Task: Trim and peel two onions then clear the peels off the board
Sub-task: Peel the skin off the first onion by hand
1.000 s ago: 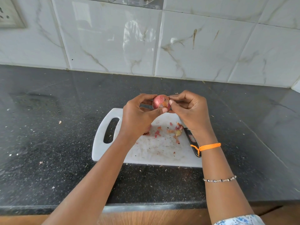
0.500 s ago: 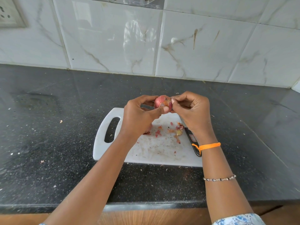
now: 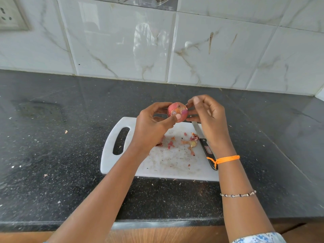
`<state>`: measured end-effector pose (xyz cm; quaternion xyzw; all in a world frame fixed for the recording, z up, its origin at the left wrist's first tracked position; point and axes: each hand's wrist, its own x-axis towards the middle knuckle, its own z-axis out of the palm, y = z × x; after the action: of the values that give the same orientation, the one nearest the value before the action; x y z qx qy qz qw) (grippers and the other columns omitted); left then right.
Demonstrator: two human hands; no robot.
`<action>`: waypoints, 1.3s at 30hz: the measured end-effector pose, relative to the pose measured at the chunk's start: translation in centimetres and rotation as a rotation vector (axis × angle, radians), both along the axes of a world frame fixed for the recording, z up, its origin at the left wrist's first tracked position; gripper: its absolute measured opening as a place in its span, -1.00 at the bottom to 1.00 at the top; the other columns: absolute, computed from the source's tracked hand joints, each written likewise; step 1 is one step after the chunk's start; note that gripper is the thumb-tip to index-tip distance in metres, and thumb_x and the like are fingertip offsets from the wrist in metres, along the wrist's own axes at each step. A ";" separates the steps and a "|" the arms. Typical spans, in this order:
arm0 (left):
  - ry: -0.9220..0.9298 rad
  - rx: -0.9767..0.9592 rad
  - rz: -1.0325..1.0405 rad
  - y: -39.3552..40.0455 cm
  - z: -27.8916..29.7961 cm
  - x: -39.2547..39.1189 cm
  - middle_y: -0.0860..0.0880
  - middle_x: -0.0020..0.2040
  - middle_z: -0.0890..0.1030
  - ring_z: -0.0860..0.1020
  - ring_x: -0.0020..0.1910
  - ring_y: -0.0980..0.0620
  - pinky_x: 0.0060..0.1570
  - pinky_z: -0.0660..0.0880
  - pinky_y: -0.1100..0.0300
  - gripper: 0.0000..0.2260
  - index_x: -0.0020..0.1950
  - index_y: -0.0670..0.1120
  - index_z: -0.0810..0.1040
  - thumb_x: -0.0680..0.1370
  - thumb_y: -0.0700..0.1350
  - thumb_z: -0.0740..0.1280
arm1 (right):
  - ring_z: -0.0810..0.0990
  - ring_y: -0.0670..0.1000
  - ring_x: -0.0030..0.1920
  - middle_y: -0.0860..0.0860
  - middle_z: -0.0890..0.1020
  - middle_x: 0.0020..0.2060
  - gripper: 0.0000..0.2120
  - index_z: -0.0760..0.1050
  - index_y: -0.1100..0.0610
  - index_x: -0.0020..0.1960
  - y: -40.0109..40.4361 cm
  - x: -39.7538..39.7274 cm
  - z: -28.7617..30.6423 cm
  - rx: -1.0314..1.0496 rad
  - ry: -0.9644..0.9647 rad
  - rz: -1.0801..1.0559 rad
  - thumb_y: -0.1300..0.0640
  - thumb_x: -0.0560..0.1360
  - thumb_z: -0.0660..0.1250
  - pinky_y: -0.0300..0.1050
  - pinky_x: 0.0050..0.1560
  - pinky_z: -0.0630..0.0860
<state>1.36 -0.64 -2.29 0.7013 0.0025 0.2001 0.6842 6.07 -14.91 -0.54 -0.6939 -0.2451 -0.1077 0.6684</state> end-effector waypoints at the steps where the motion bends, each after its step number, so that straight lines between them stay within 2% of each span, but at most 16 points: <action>1: -0.002 -0.001 0.001 0.0 0.0 0.0 0.01 -0.04 0.65 0.63 -0.05 -0.01 -0.09 0.63 0.06 -0.70 0.10 -0.05 0.61 0.39 -0.07 0.51 | 0.67 -0.02 -0.23 0.09 0.63 -0.21 -0.92 0.50 0.22 -0.08 0.1 0.0 -0.1 -0.028 -0.018 0.003 0.21 0.55 0.29 -0.22 -0.27 0.59; 3: -0.005 -0.002 0.002 0.0 -0.1 0.0 0.00 -0.05 0.66 0.64 -0.06 0.00 -0.10 0.63 0.06 -0.71 0.10 -0.06 0.61 0.40 -0.08 0.51 | 0.66 0.00 -0.20 0.12 0.62 -0.19 -0.95 0.50 0.20 -0.10 0.1 0.2 -0.3 -0.096 -0.080 -0.042 0.23 0.50 0.37 -0.22 -0.27 0.59; 8: -0.006 -0.025 -0.018 -0.1 0.0 0.0 -0.01 -0.07 0.66 0.65 -0.09 -0.03 -0.12 0.63 0.09 -0.74 0.08 -0.06 0.62 0.41 -0.12 0.50 | 0.64 -0.06 -0.27 0.08 0.60 -0.25 -0.93 0.47 0.23 -0.11 0.1 0.8 -0.7 -0.137 -0.117 -0.136 0.27 0.55 0.29 -0.22 -0.29 0.60; 11: -0.035 -0.063 -0.063 0.0 0.1 -0.2 -0.04 -0.03 0.66 0.66 -0.10 -0.03 -0.11 0.61 0.12 -0.76 0.11 -0.07 0.61 0.45 -0.16 0.46 | 0.53 -0.17 -0.39 -0.08 0.57 -0.35 -0.91 0.48 0.22 -0.15 -0.3 1.3 -1.0 -0.218 -0.176 -0.262 0.26 0.53 0.32 -0.37 -0.33 0.46; 13: -0.050 -0.091 -0.103 0.0 0.2 -0.2 -0.08 0.04 0.64 0.65 -0.04 -0.02 -0.07 0.61 0.07 -0.76 0.15 -0.08 0.59 0.49 -0.20 0.41 | 0.51 -0.20 -0.40 -0.12 0.53 -0.40 -0.90 0.49 0.20 -0.20 -0.6 1.6 -1.4 -0.347 -0.243 -0.332 0.27 0.48 0.37 -0.41 -0.33 0.38; 17: -0.068 -0.108 -0.163 -0.1 0.2 -0.4 -0.09 0.14 0.59 0.64 0.03 0.00 0.00 0.61 0.04 -0.70 0.24 -0.09 0.54 0.51 -0.21 0.37 | 0.53 -0.11 -0.32 0.00 0.57 -0.35 -0.84 0.54 0.19 -0.23 -0.8 2.1 -2.0 -0.484 -0.280 -0.361 0.42 0.41 0.33 -0.31 -0.28 0.44; 19: -0.070 -0.102 -0.182 -0.1 0.3 -0.4 -0.09 0.18 0.57 0.63 0.04 0.01 0.02 0.60 0.05 -0.68 0.28 -0.07 0.51 0.52 -0.23 0.35 | 0.47 -0.14 -0.36 0.00 0.55 -0.37 -0.74 0.54 0.20 -0.32 -0.7 2.0 -1.8 -0.469 -0.310 -0.398 0.50 0.35 0.20 -0.38 -0.33 0.36; 21: -0.070 -0.085 -0.192 -0.1 0.3 -0.4 -0.08 0.20 0.56 0.63 0.04 0.04 0.03 0.59 0.09 -0.65 0.31 -0.06 0.49 0.54 -0.24 0.33 | 0.33 -0.10 -0.47 0.04 0.45 -0.50 -0.75 0.42 0.22 -0.43 -0.7 1.5 -1.5 -0.367 -0.279 -0.390 0.44 0.34 0.14 -0.31 -0.43 0.24; 23: -0.068 -0.066 -0.186 -0.1 0.2 -0.3 -0.06 0.20 0.56 0.62 0.05 0.04 0.02 0.59 0.12 -0.65 0.32 -0.03 0.47 0.54 -0.22 0.33 | 0.21 -0.11 -0.48 0.01 0.29 -0.56 -0.70 0.26 0.18 -0.48 -0.5 1.0 -1.3 -0.261 -0.229 -0.355 0.31 0.41 0.18 -0.25 -0.43 0.16; 24: -0.066 -0.058 -0.178 -0.1 0.2 -0.3 -0.05 0.19 0.56 0.61 0.05 0.04 0.01 0.60 0.12 -0.65 0.32 -0.03 0.47 0.54 -0.20 0.33 | 0.21 -0.13 -0.46 -0.01 0.27 -0.55 -0.66 0.24 0.17 -0.47 -0.5 1.0 -1.2 -0.229 -0.191 -0.334 0.26 0.45 0.24 -0.24 -0.41 0.18; 26: -0.060 -0.047 -0.156 -0.1 0.2 -0.2 -0.04 0.17 0.56 0.61 0.06 0.02 -0.01 0.60 0.13 -0.67 0.30 -0.03 0.48 0.54 -0.17 0.34 | 0.35 -0.10 -0.39 -0.03 0.37 -0.50 -0.68 0.36 0.20 -0.40 -0.4 0.8 -0.9 -0.167 -0.086 -0.262 0.18 0.51 0.31 -0.19 -0.31 0.35; 29: -0.054 -0.044 -0.130 0.0 0.1 -0.1 -0.03 0.15 0.57 0.62 0.04 -0.01 -0.05 0.60 0.15 -0.69 0.26 -0.02 0.50 0.52 -0.16 0.36 | 0.61 -0.04 -0.17 -0.06 0.59 -0.29 -0.91 0.54 0.16 -0.17 -0.2 0.5 -0.3 -0.043 0.049 -0.038 0.19 0.52 0.35 -0.09 -0.07 0.61; 30: -0.052 -0.044 -0.125 0.0 0.1 -0.1 -0.02 0.14 0.57 0.62 0.02 0.00 -0.07 0.60 0.17 -0.70 0.25 -0.02 0.51 0.52 -0.15 0.37 | 0.65 -0.02 -0.12 -0.05 0.63 -0.23 -0.97 0.55 0.16 -0.11 -0.3 0.5 -0.3 -0.011 0.062 0.031 0.23 0.51 0.36 -0.06 -0.04 0.63; 32: -0.047 -0.038 -0.111 0.0 0.2 -0.2 -0.02 0.11 0.59 0.63 -0.04 0.03 -0.10 0.60 0.19 -0.70 0.24 -0.03 0.52 0.50 -0.14 0.39 | 0.67 0.04 -0.09 0.03 0.65 -0.17 -0.95 0.56 0.20 -0.07 -0.2 0.4 -0.2 0.006 0.049 0.087 0.29 0.48 0.37 -0.03 -0.07 0.64; 35: -0.034 -0.011 -0.075 0.0 0.2 -0.1 -0.01 0.07 0.60 0.63 -0.11 0.05 -0.13 0.59 0.21 -0.70 0.20 -0.02 0.55 0.47 -0.12 0.43 | 0.68 0.08 -0.11 0.07 0.66 -0.19 -0.92 0.58 0.20 -0.09 -0.3 0.3 -0.2 0.002 0.016 0.076 0.34 0.46 0.38 0.00 -0.11 0.64; 39: -0.026 0.015 -0.032 0.1 0.2 -0.1 -0.01 0.03 0.61 0.63 -0.15 0.02 -0.10 0.61 0.16 -0.69 0.17 -0.01 0.58 0.44 -0.08 0.47 | 0.70 0.11 -0.17 0.08 0.69 -0.23 -0.90 0.61 0.11 -0.14 -0.3 0.5 -0.4 -0.076 -0.061 0.011 0.30 0.44 0.41 0.16 -0.09 0.63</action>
<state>1.22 -0.52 -2.14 0.7037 -0.0193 0.1980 0.6820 6.55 -15.21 -0.92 -0.7137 -0.2730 -0.1158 0.6345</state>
